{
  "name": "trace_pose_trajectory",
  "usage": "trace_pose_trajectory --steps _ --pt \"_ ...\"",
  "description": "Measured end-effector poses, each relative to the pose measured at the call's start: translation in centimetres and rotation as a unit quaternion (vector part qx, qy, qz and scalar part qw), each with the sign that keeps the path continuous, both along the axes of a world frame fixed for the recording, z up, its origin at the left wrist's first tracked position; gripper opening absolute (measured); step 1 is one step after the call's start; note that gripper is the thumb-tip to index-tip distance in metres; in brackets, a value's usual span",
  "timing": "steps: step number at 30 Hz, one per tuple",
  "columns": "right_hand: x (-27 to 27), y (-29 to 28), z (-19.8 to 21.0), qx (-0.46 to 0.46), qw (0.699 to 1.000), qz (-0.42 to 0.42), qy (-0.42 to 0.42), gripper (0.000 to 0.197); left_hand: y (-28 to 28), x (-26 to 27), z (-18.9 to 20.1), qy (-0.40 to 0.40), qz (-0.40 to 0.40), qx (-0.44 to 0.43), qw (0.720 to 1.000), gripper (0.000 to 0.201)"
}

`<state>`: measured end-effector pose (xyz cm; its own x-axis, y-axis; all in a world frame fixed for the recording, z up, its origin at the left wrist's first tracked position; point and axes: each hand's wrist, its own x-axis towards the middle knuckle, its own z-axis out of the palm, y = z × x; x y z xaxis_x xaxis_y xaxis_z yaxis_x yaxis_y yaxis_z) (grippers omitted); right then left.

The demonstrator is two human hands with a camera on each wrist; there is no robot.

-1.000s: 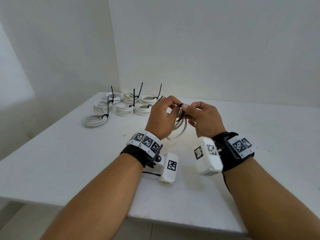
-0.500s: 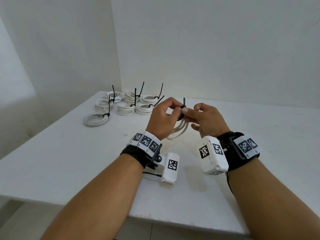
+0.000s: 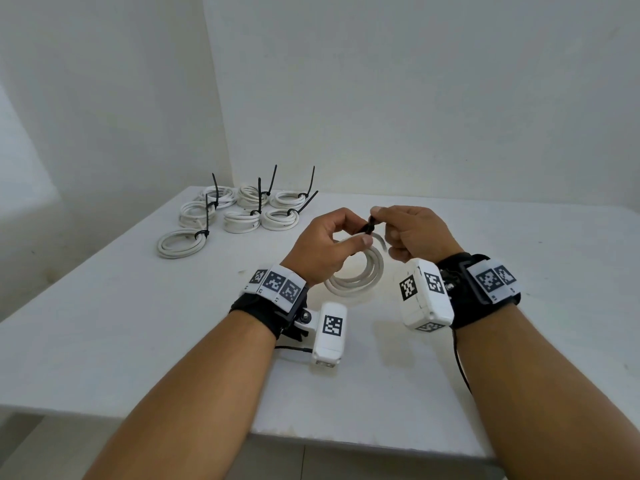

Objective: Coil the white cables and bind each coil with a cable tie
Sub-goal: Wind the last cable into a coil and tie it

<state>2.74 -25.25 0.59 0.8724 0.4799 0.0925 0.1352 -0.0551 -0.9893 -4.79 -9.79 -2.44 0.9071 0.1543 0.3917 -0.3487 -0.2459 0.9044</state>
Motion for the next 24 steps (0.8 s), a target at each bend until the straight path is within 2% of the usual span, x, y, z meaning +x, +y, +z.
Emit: trace_pose_trajectory --steps 6,10,12,16,24 --pt "0.7 0.3 -0.5 0.062 0.992 -0.111 0.020 0.019 -0.5 -0.1 0.0 0.032 -0.027 -0.008 0.999 0.015" --pt "1.1 0.3 -0.8 0.114 0.980 -0.161 0.037 0.027 -1.0 0.1 0.0 0.043 -0.061 -0.004 0.997 0.015" --pt "1.1 0.2 -0.7 0.116 0.983 -0.134 0.042 0.021 -1.0 0.3 -0.1 0.058 -0.067 -0.033 0.996 0.010" --pt "1.0 0.2 -1.1 -0.005 0.999 -0.027 0.026 0.031 -0.5 0.3 -0.5 0.089 -0.062 -0.077 0.991 0.009" --pt "0.6 0.9 -1.1 -0.003 0.996 -0.092 0.013 0.028 -1.0 0.5 -0.4 0.088 -0.081 -0.040 0.992 0.013"
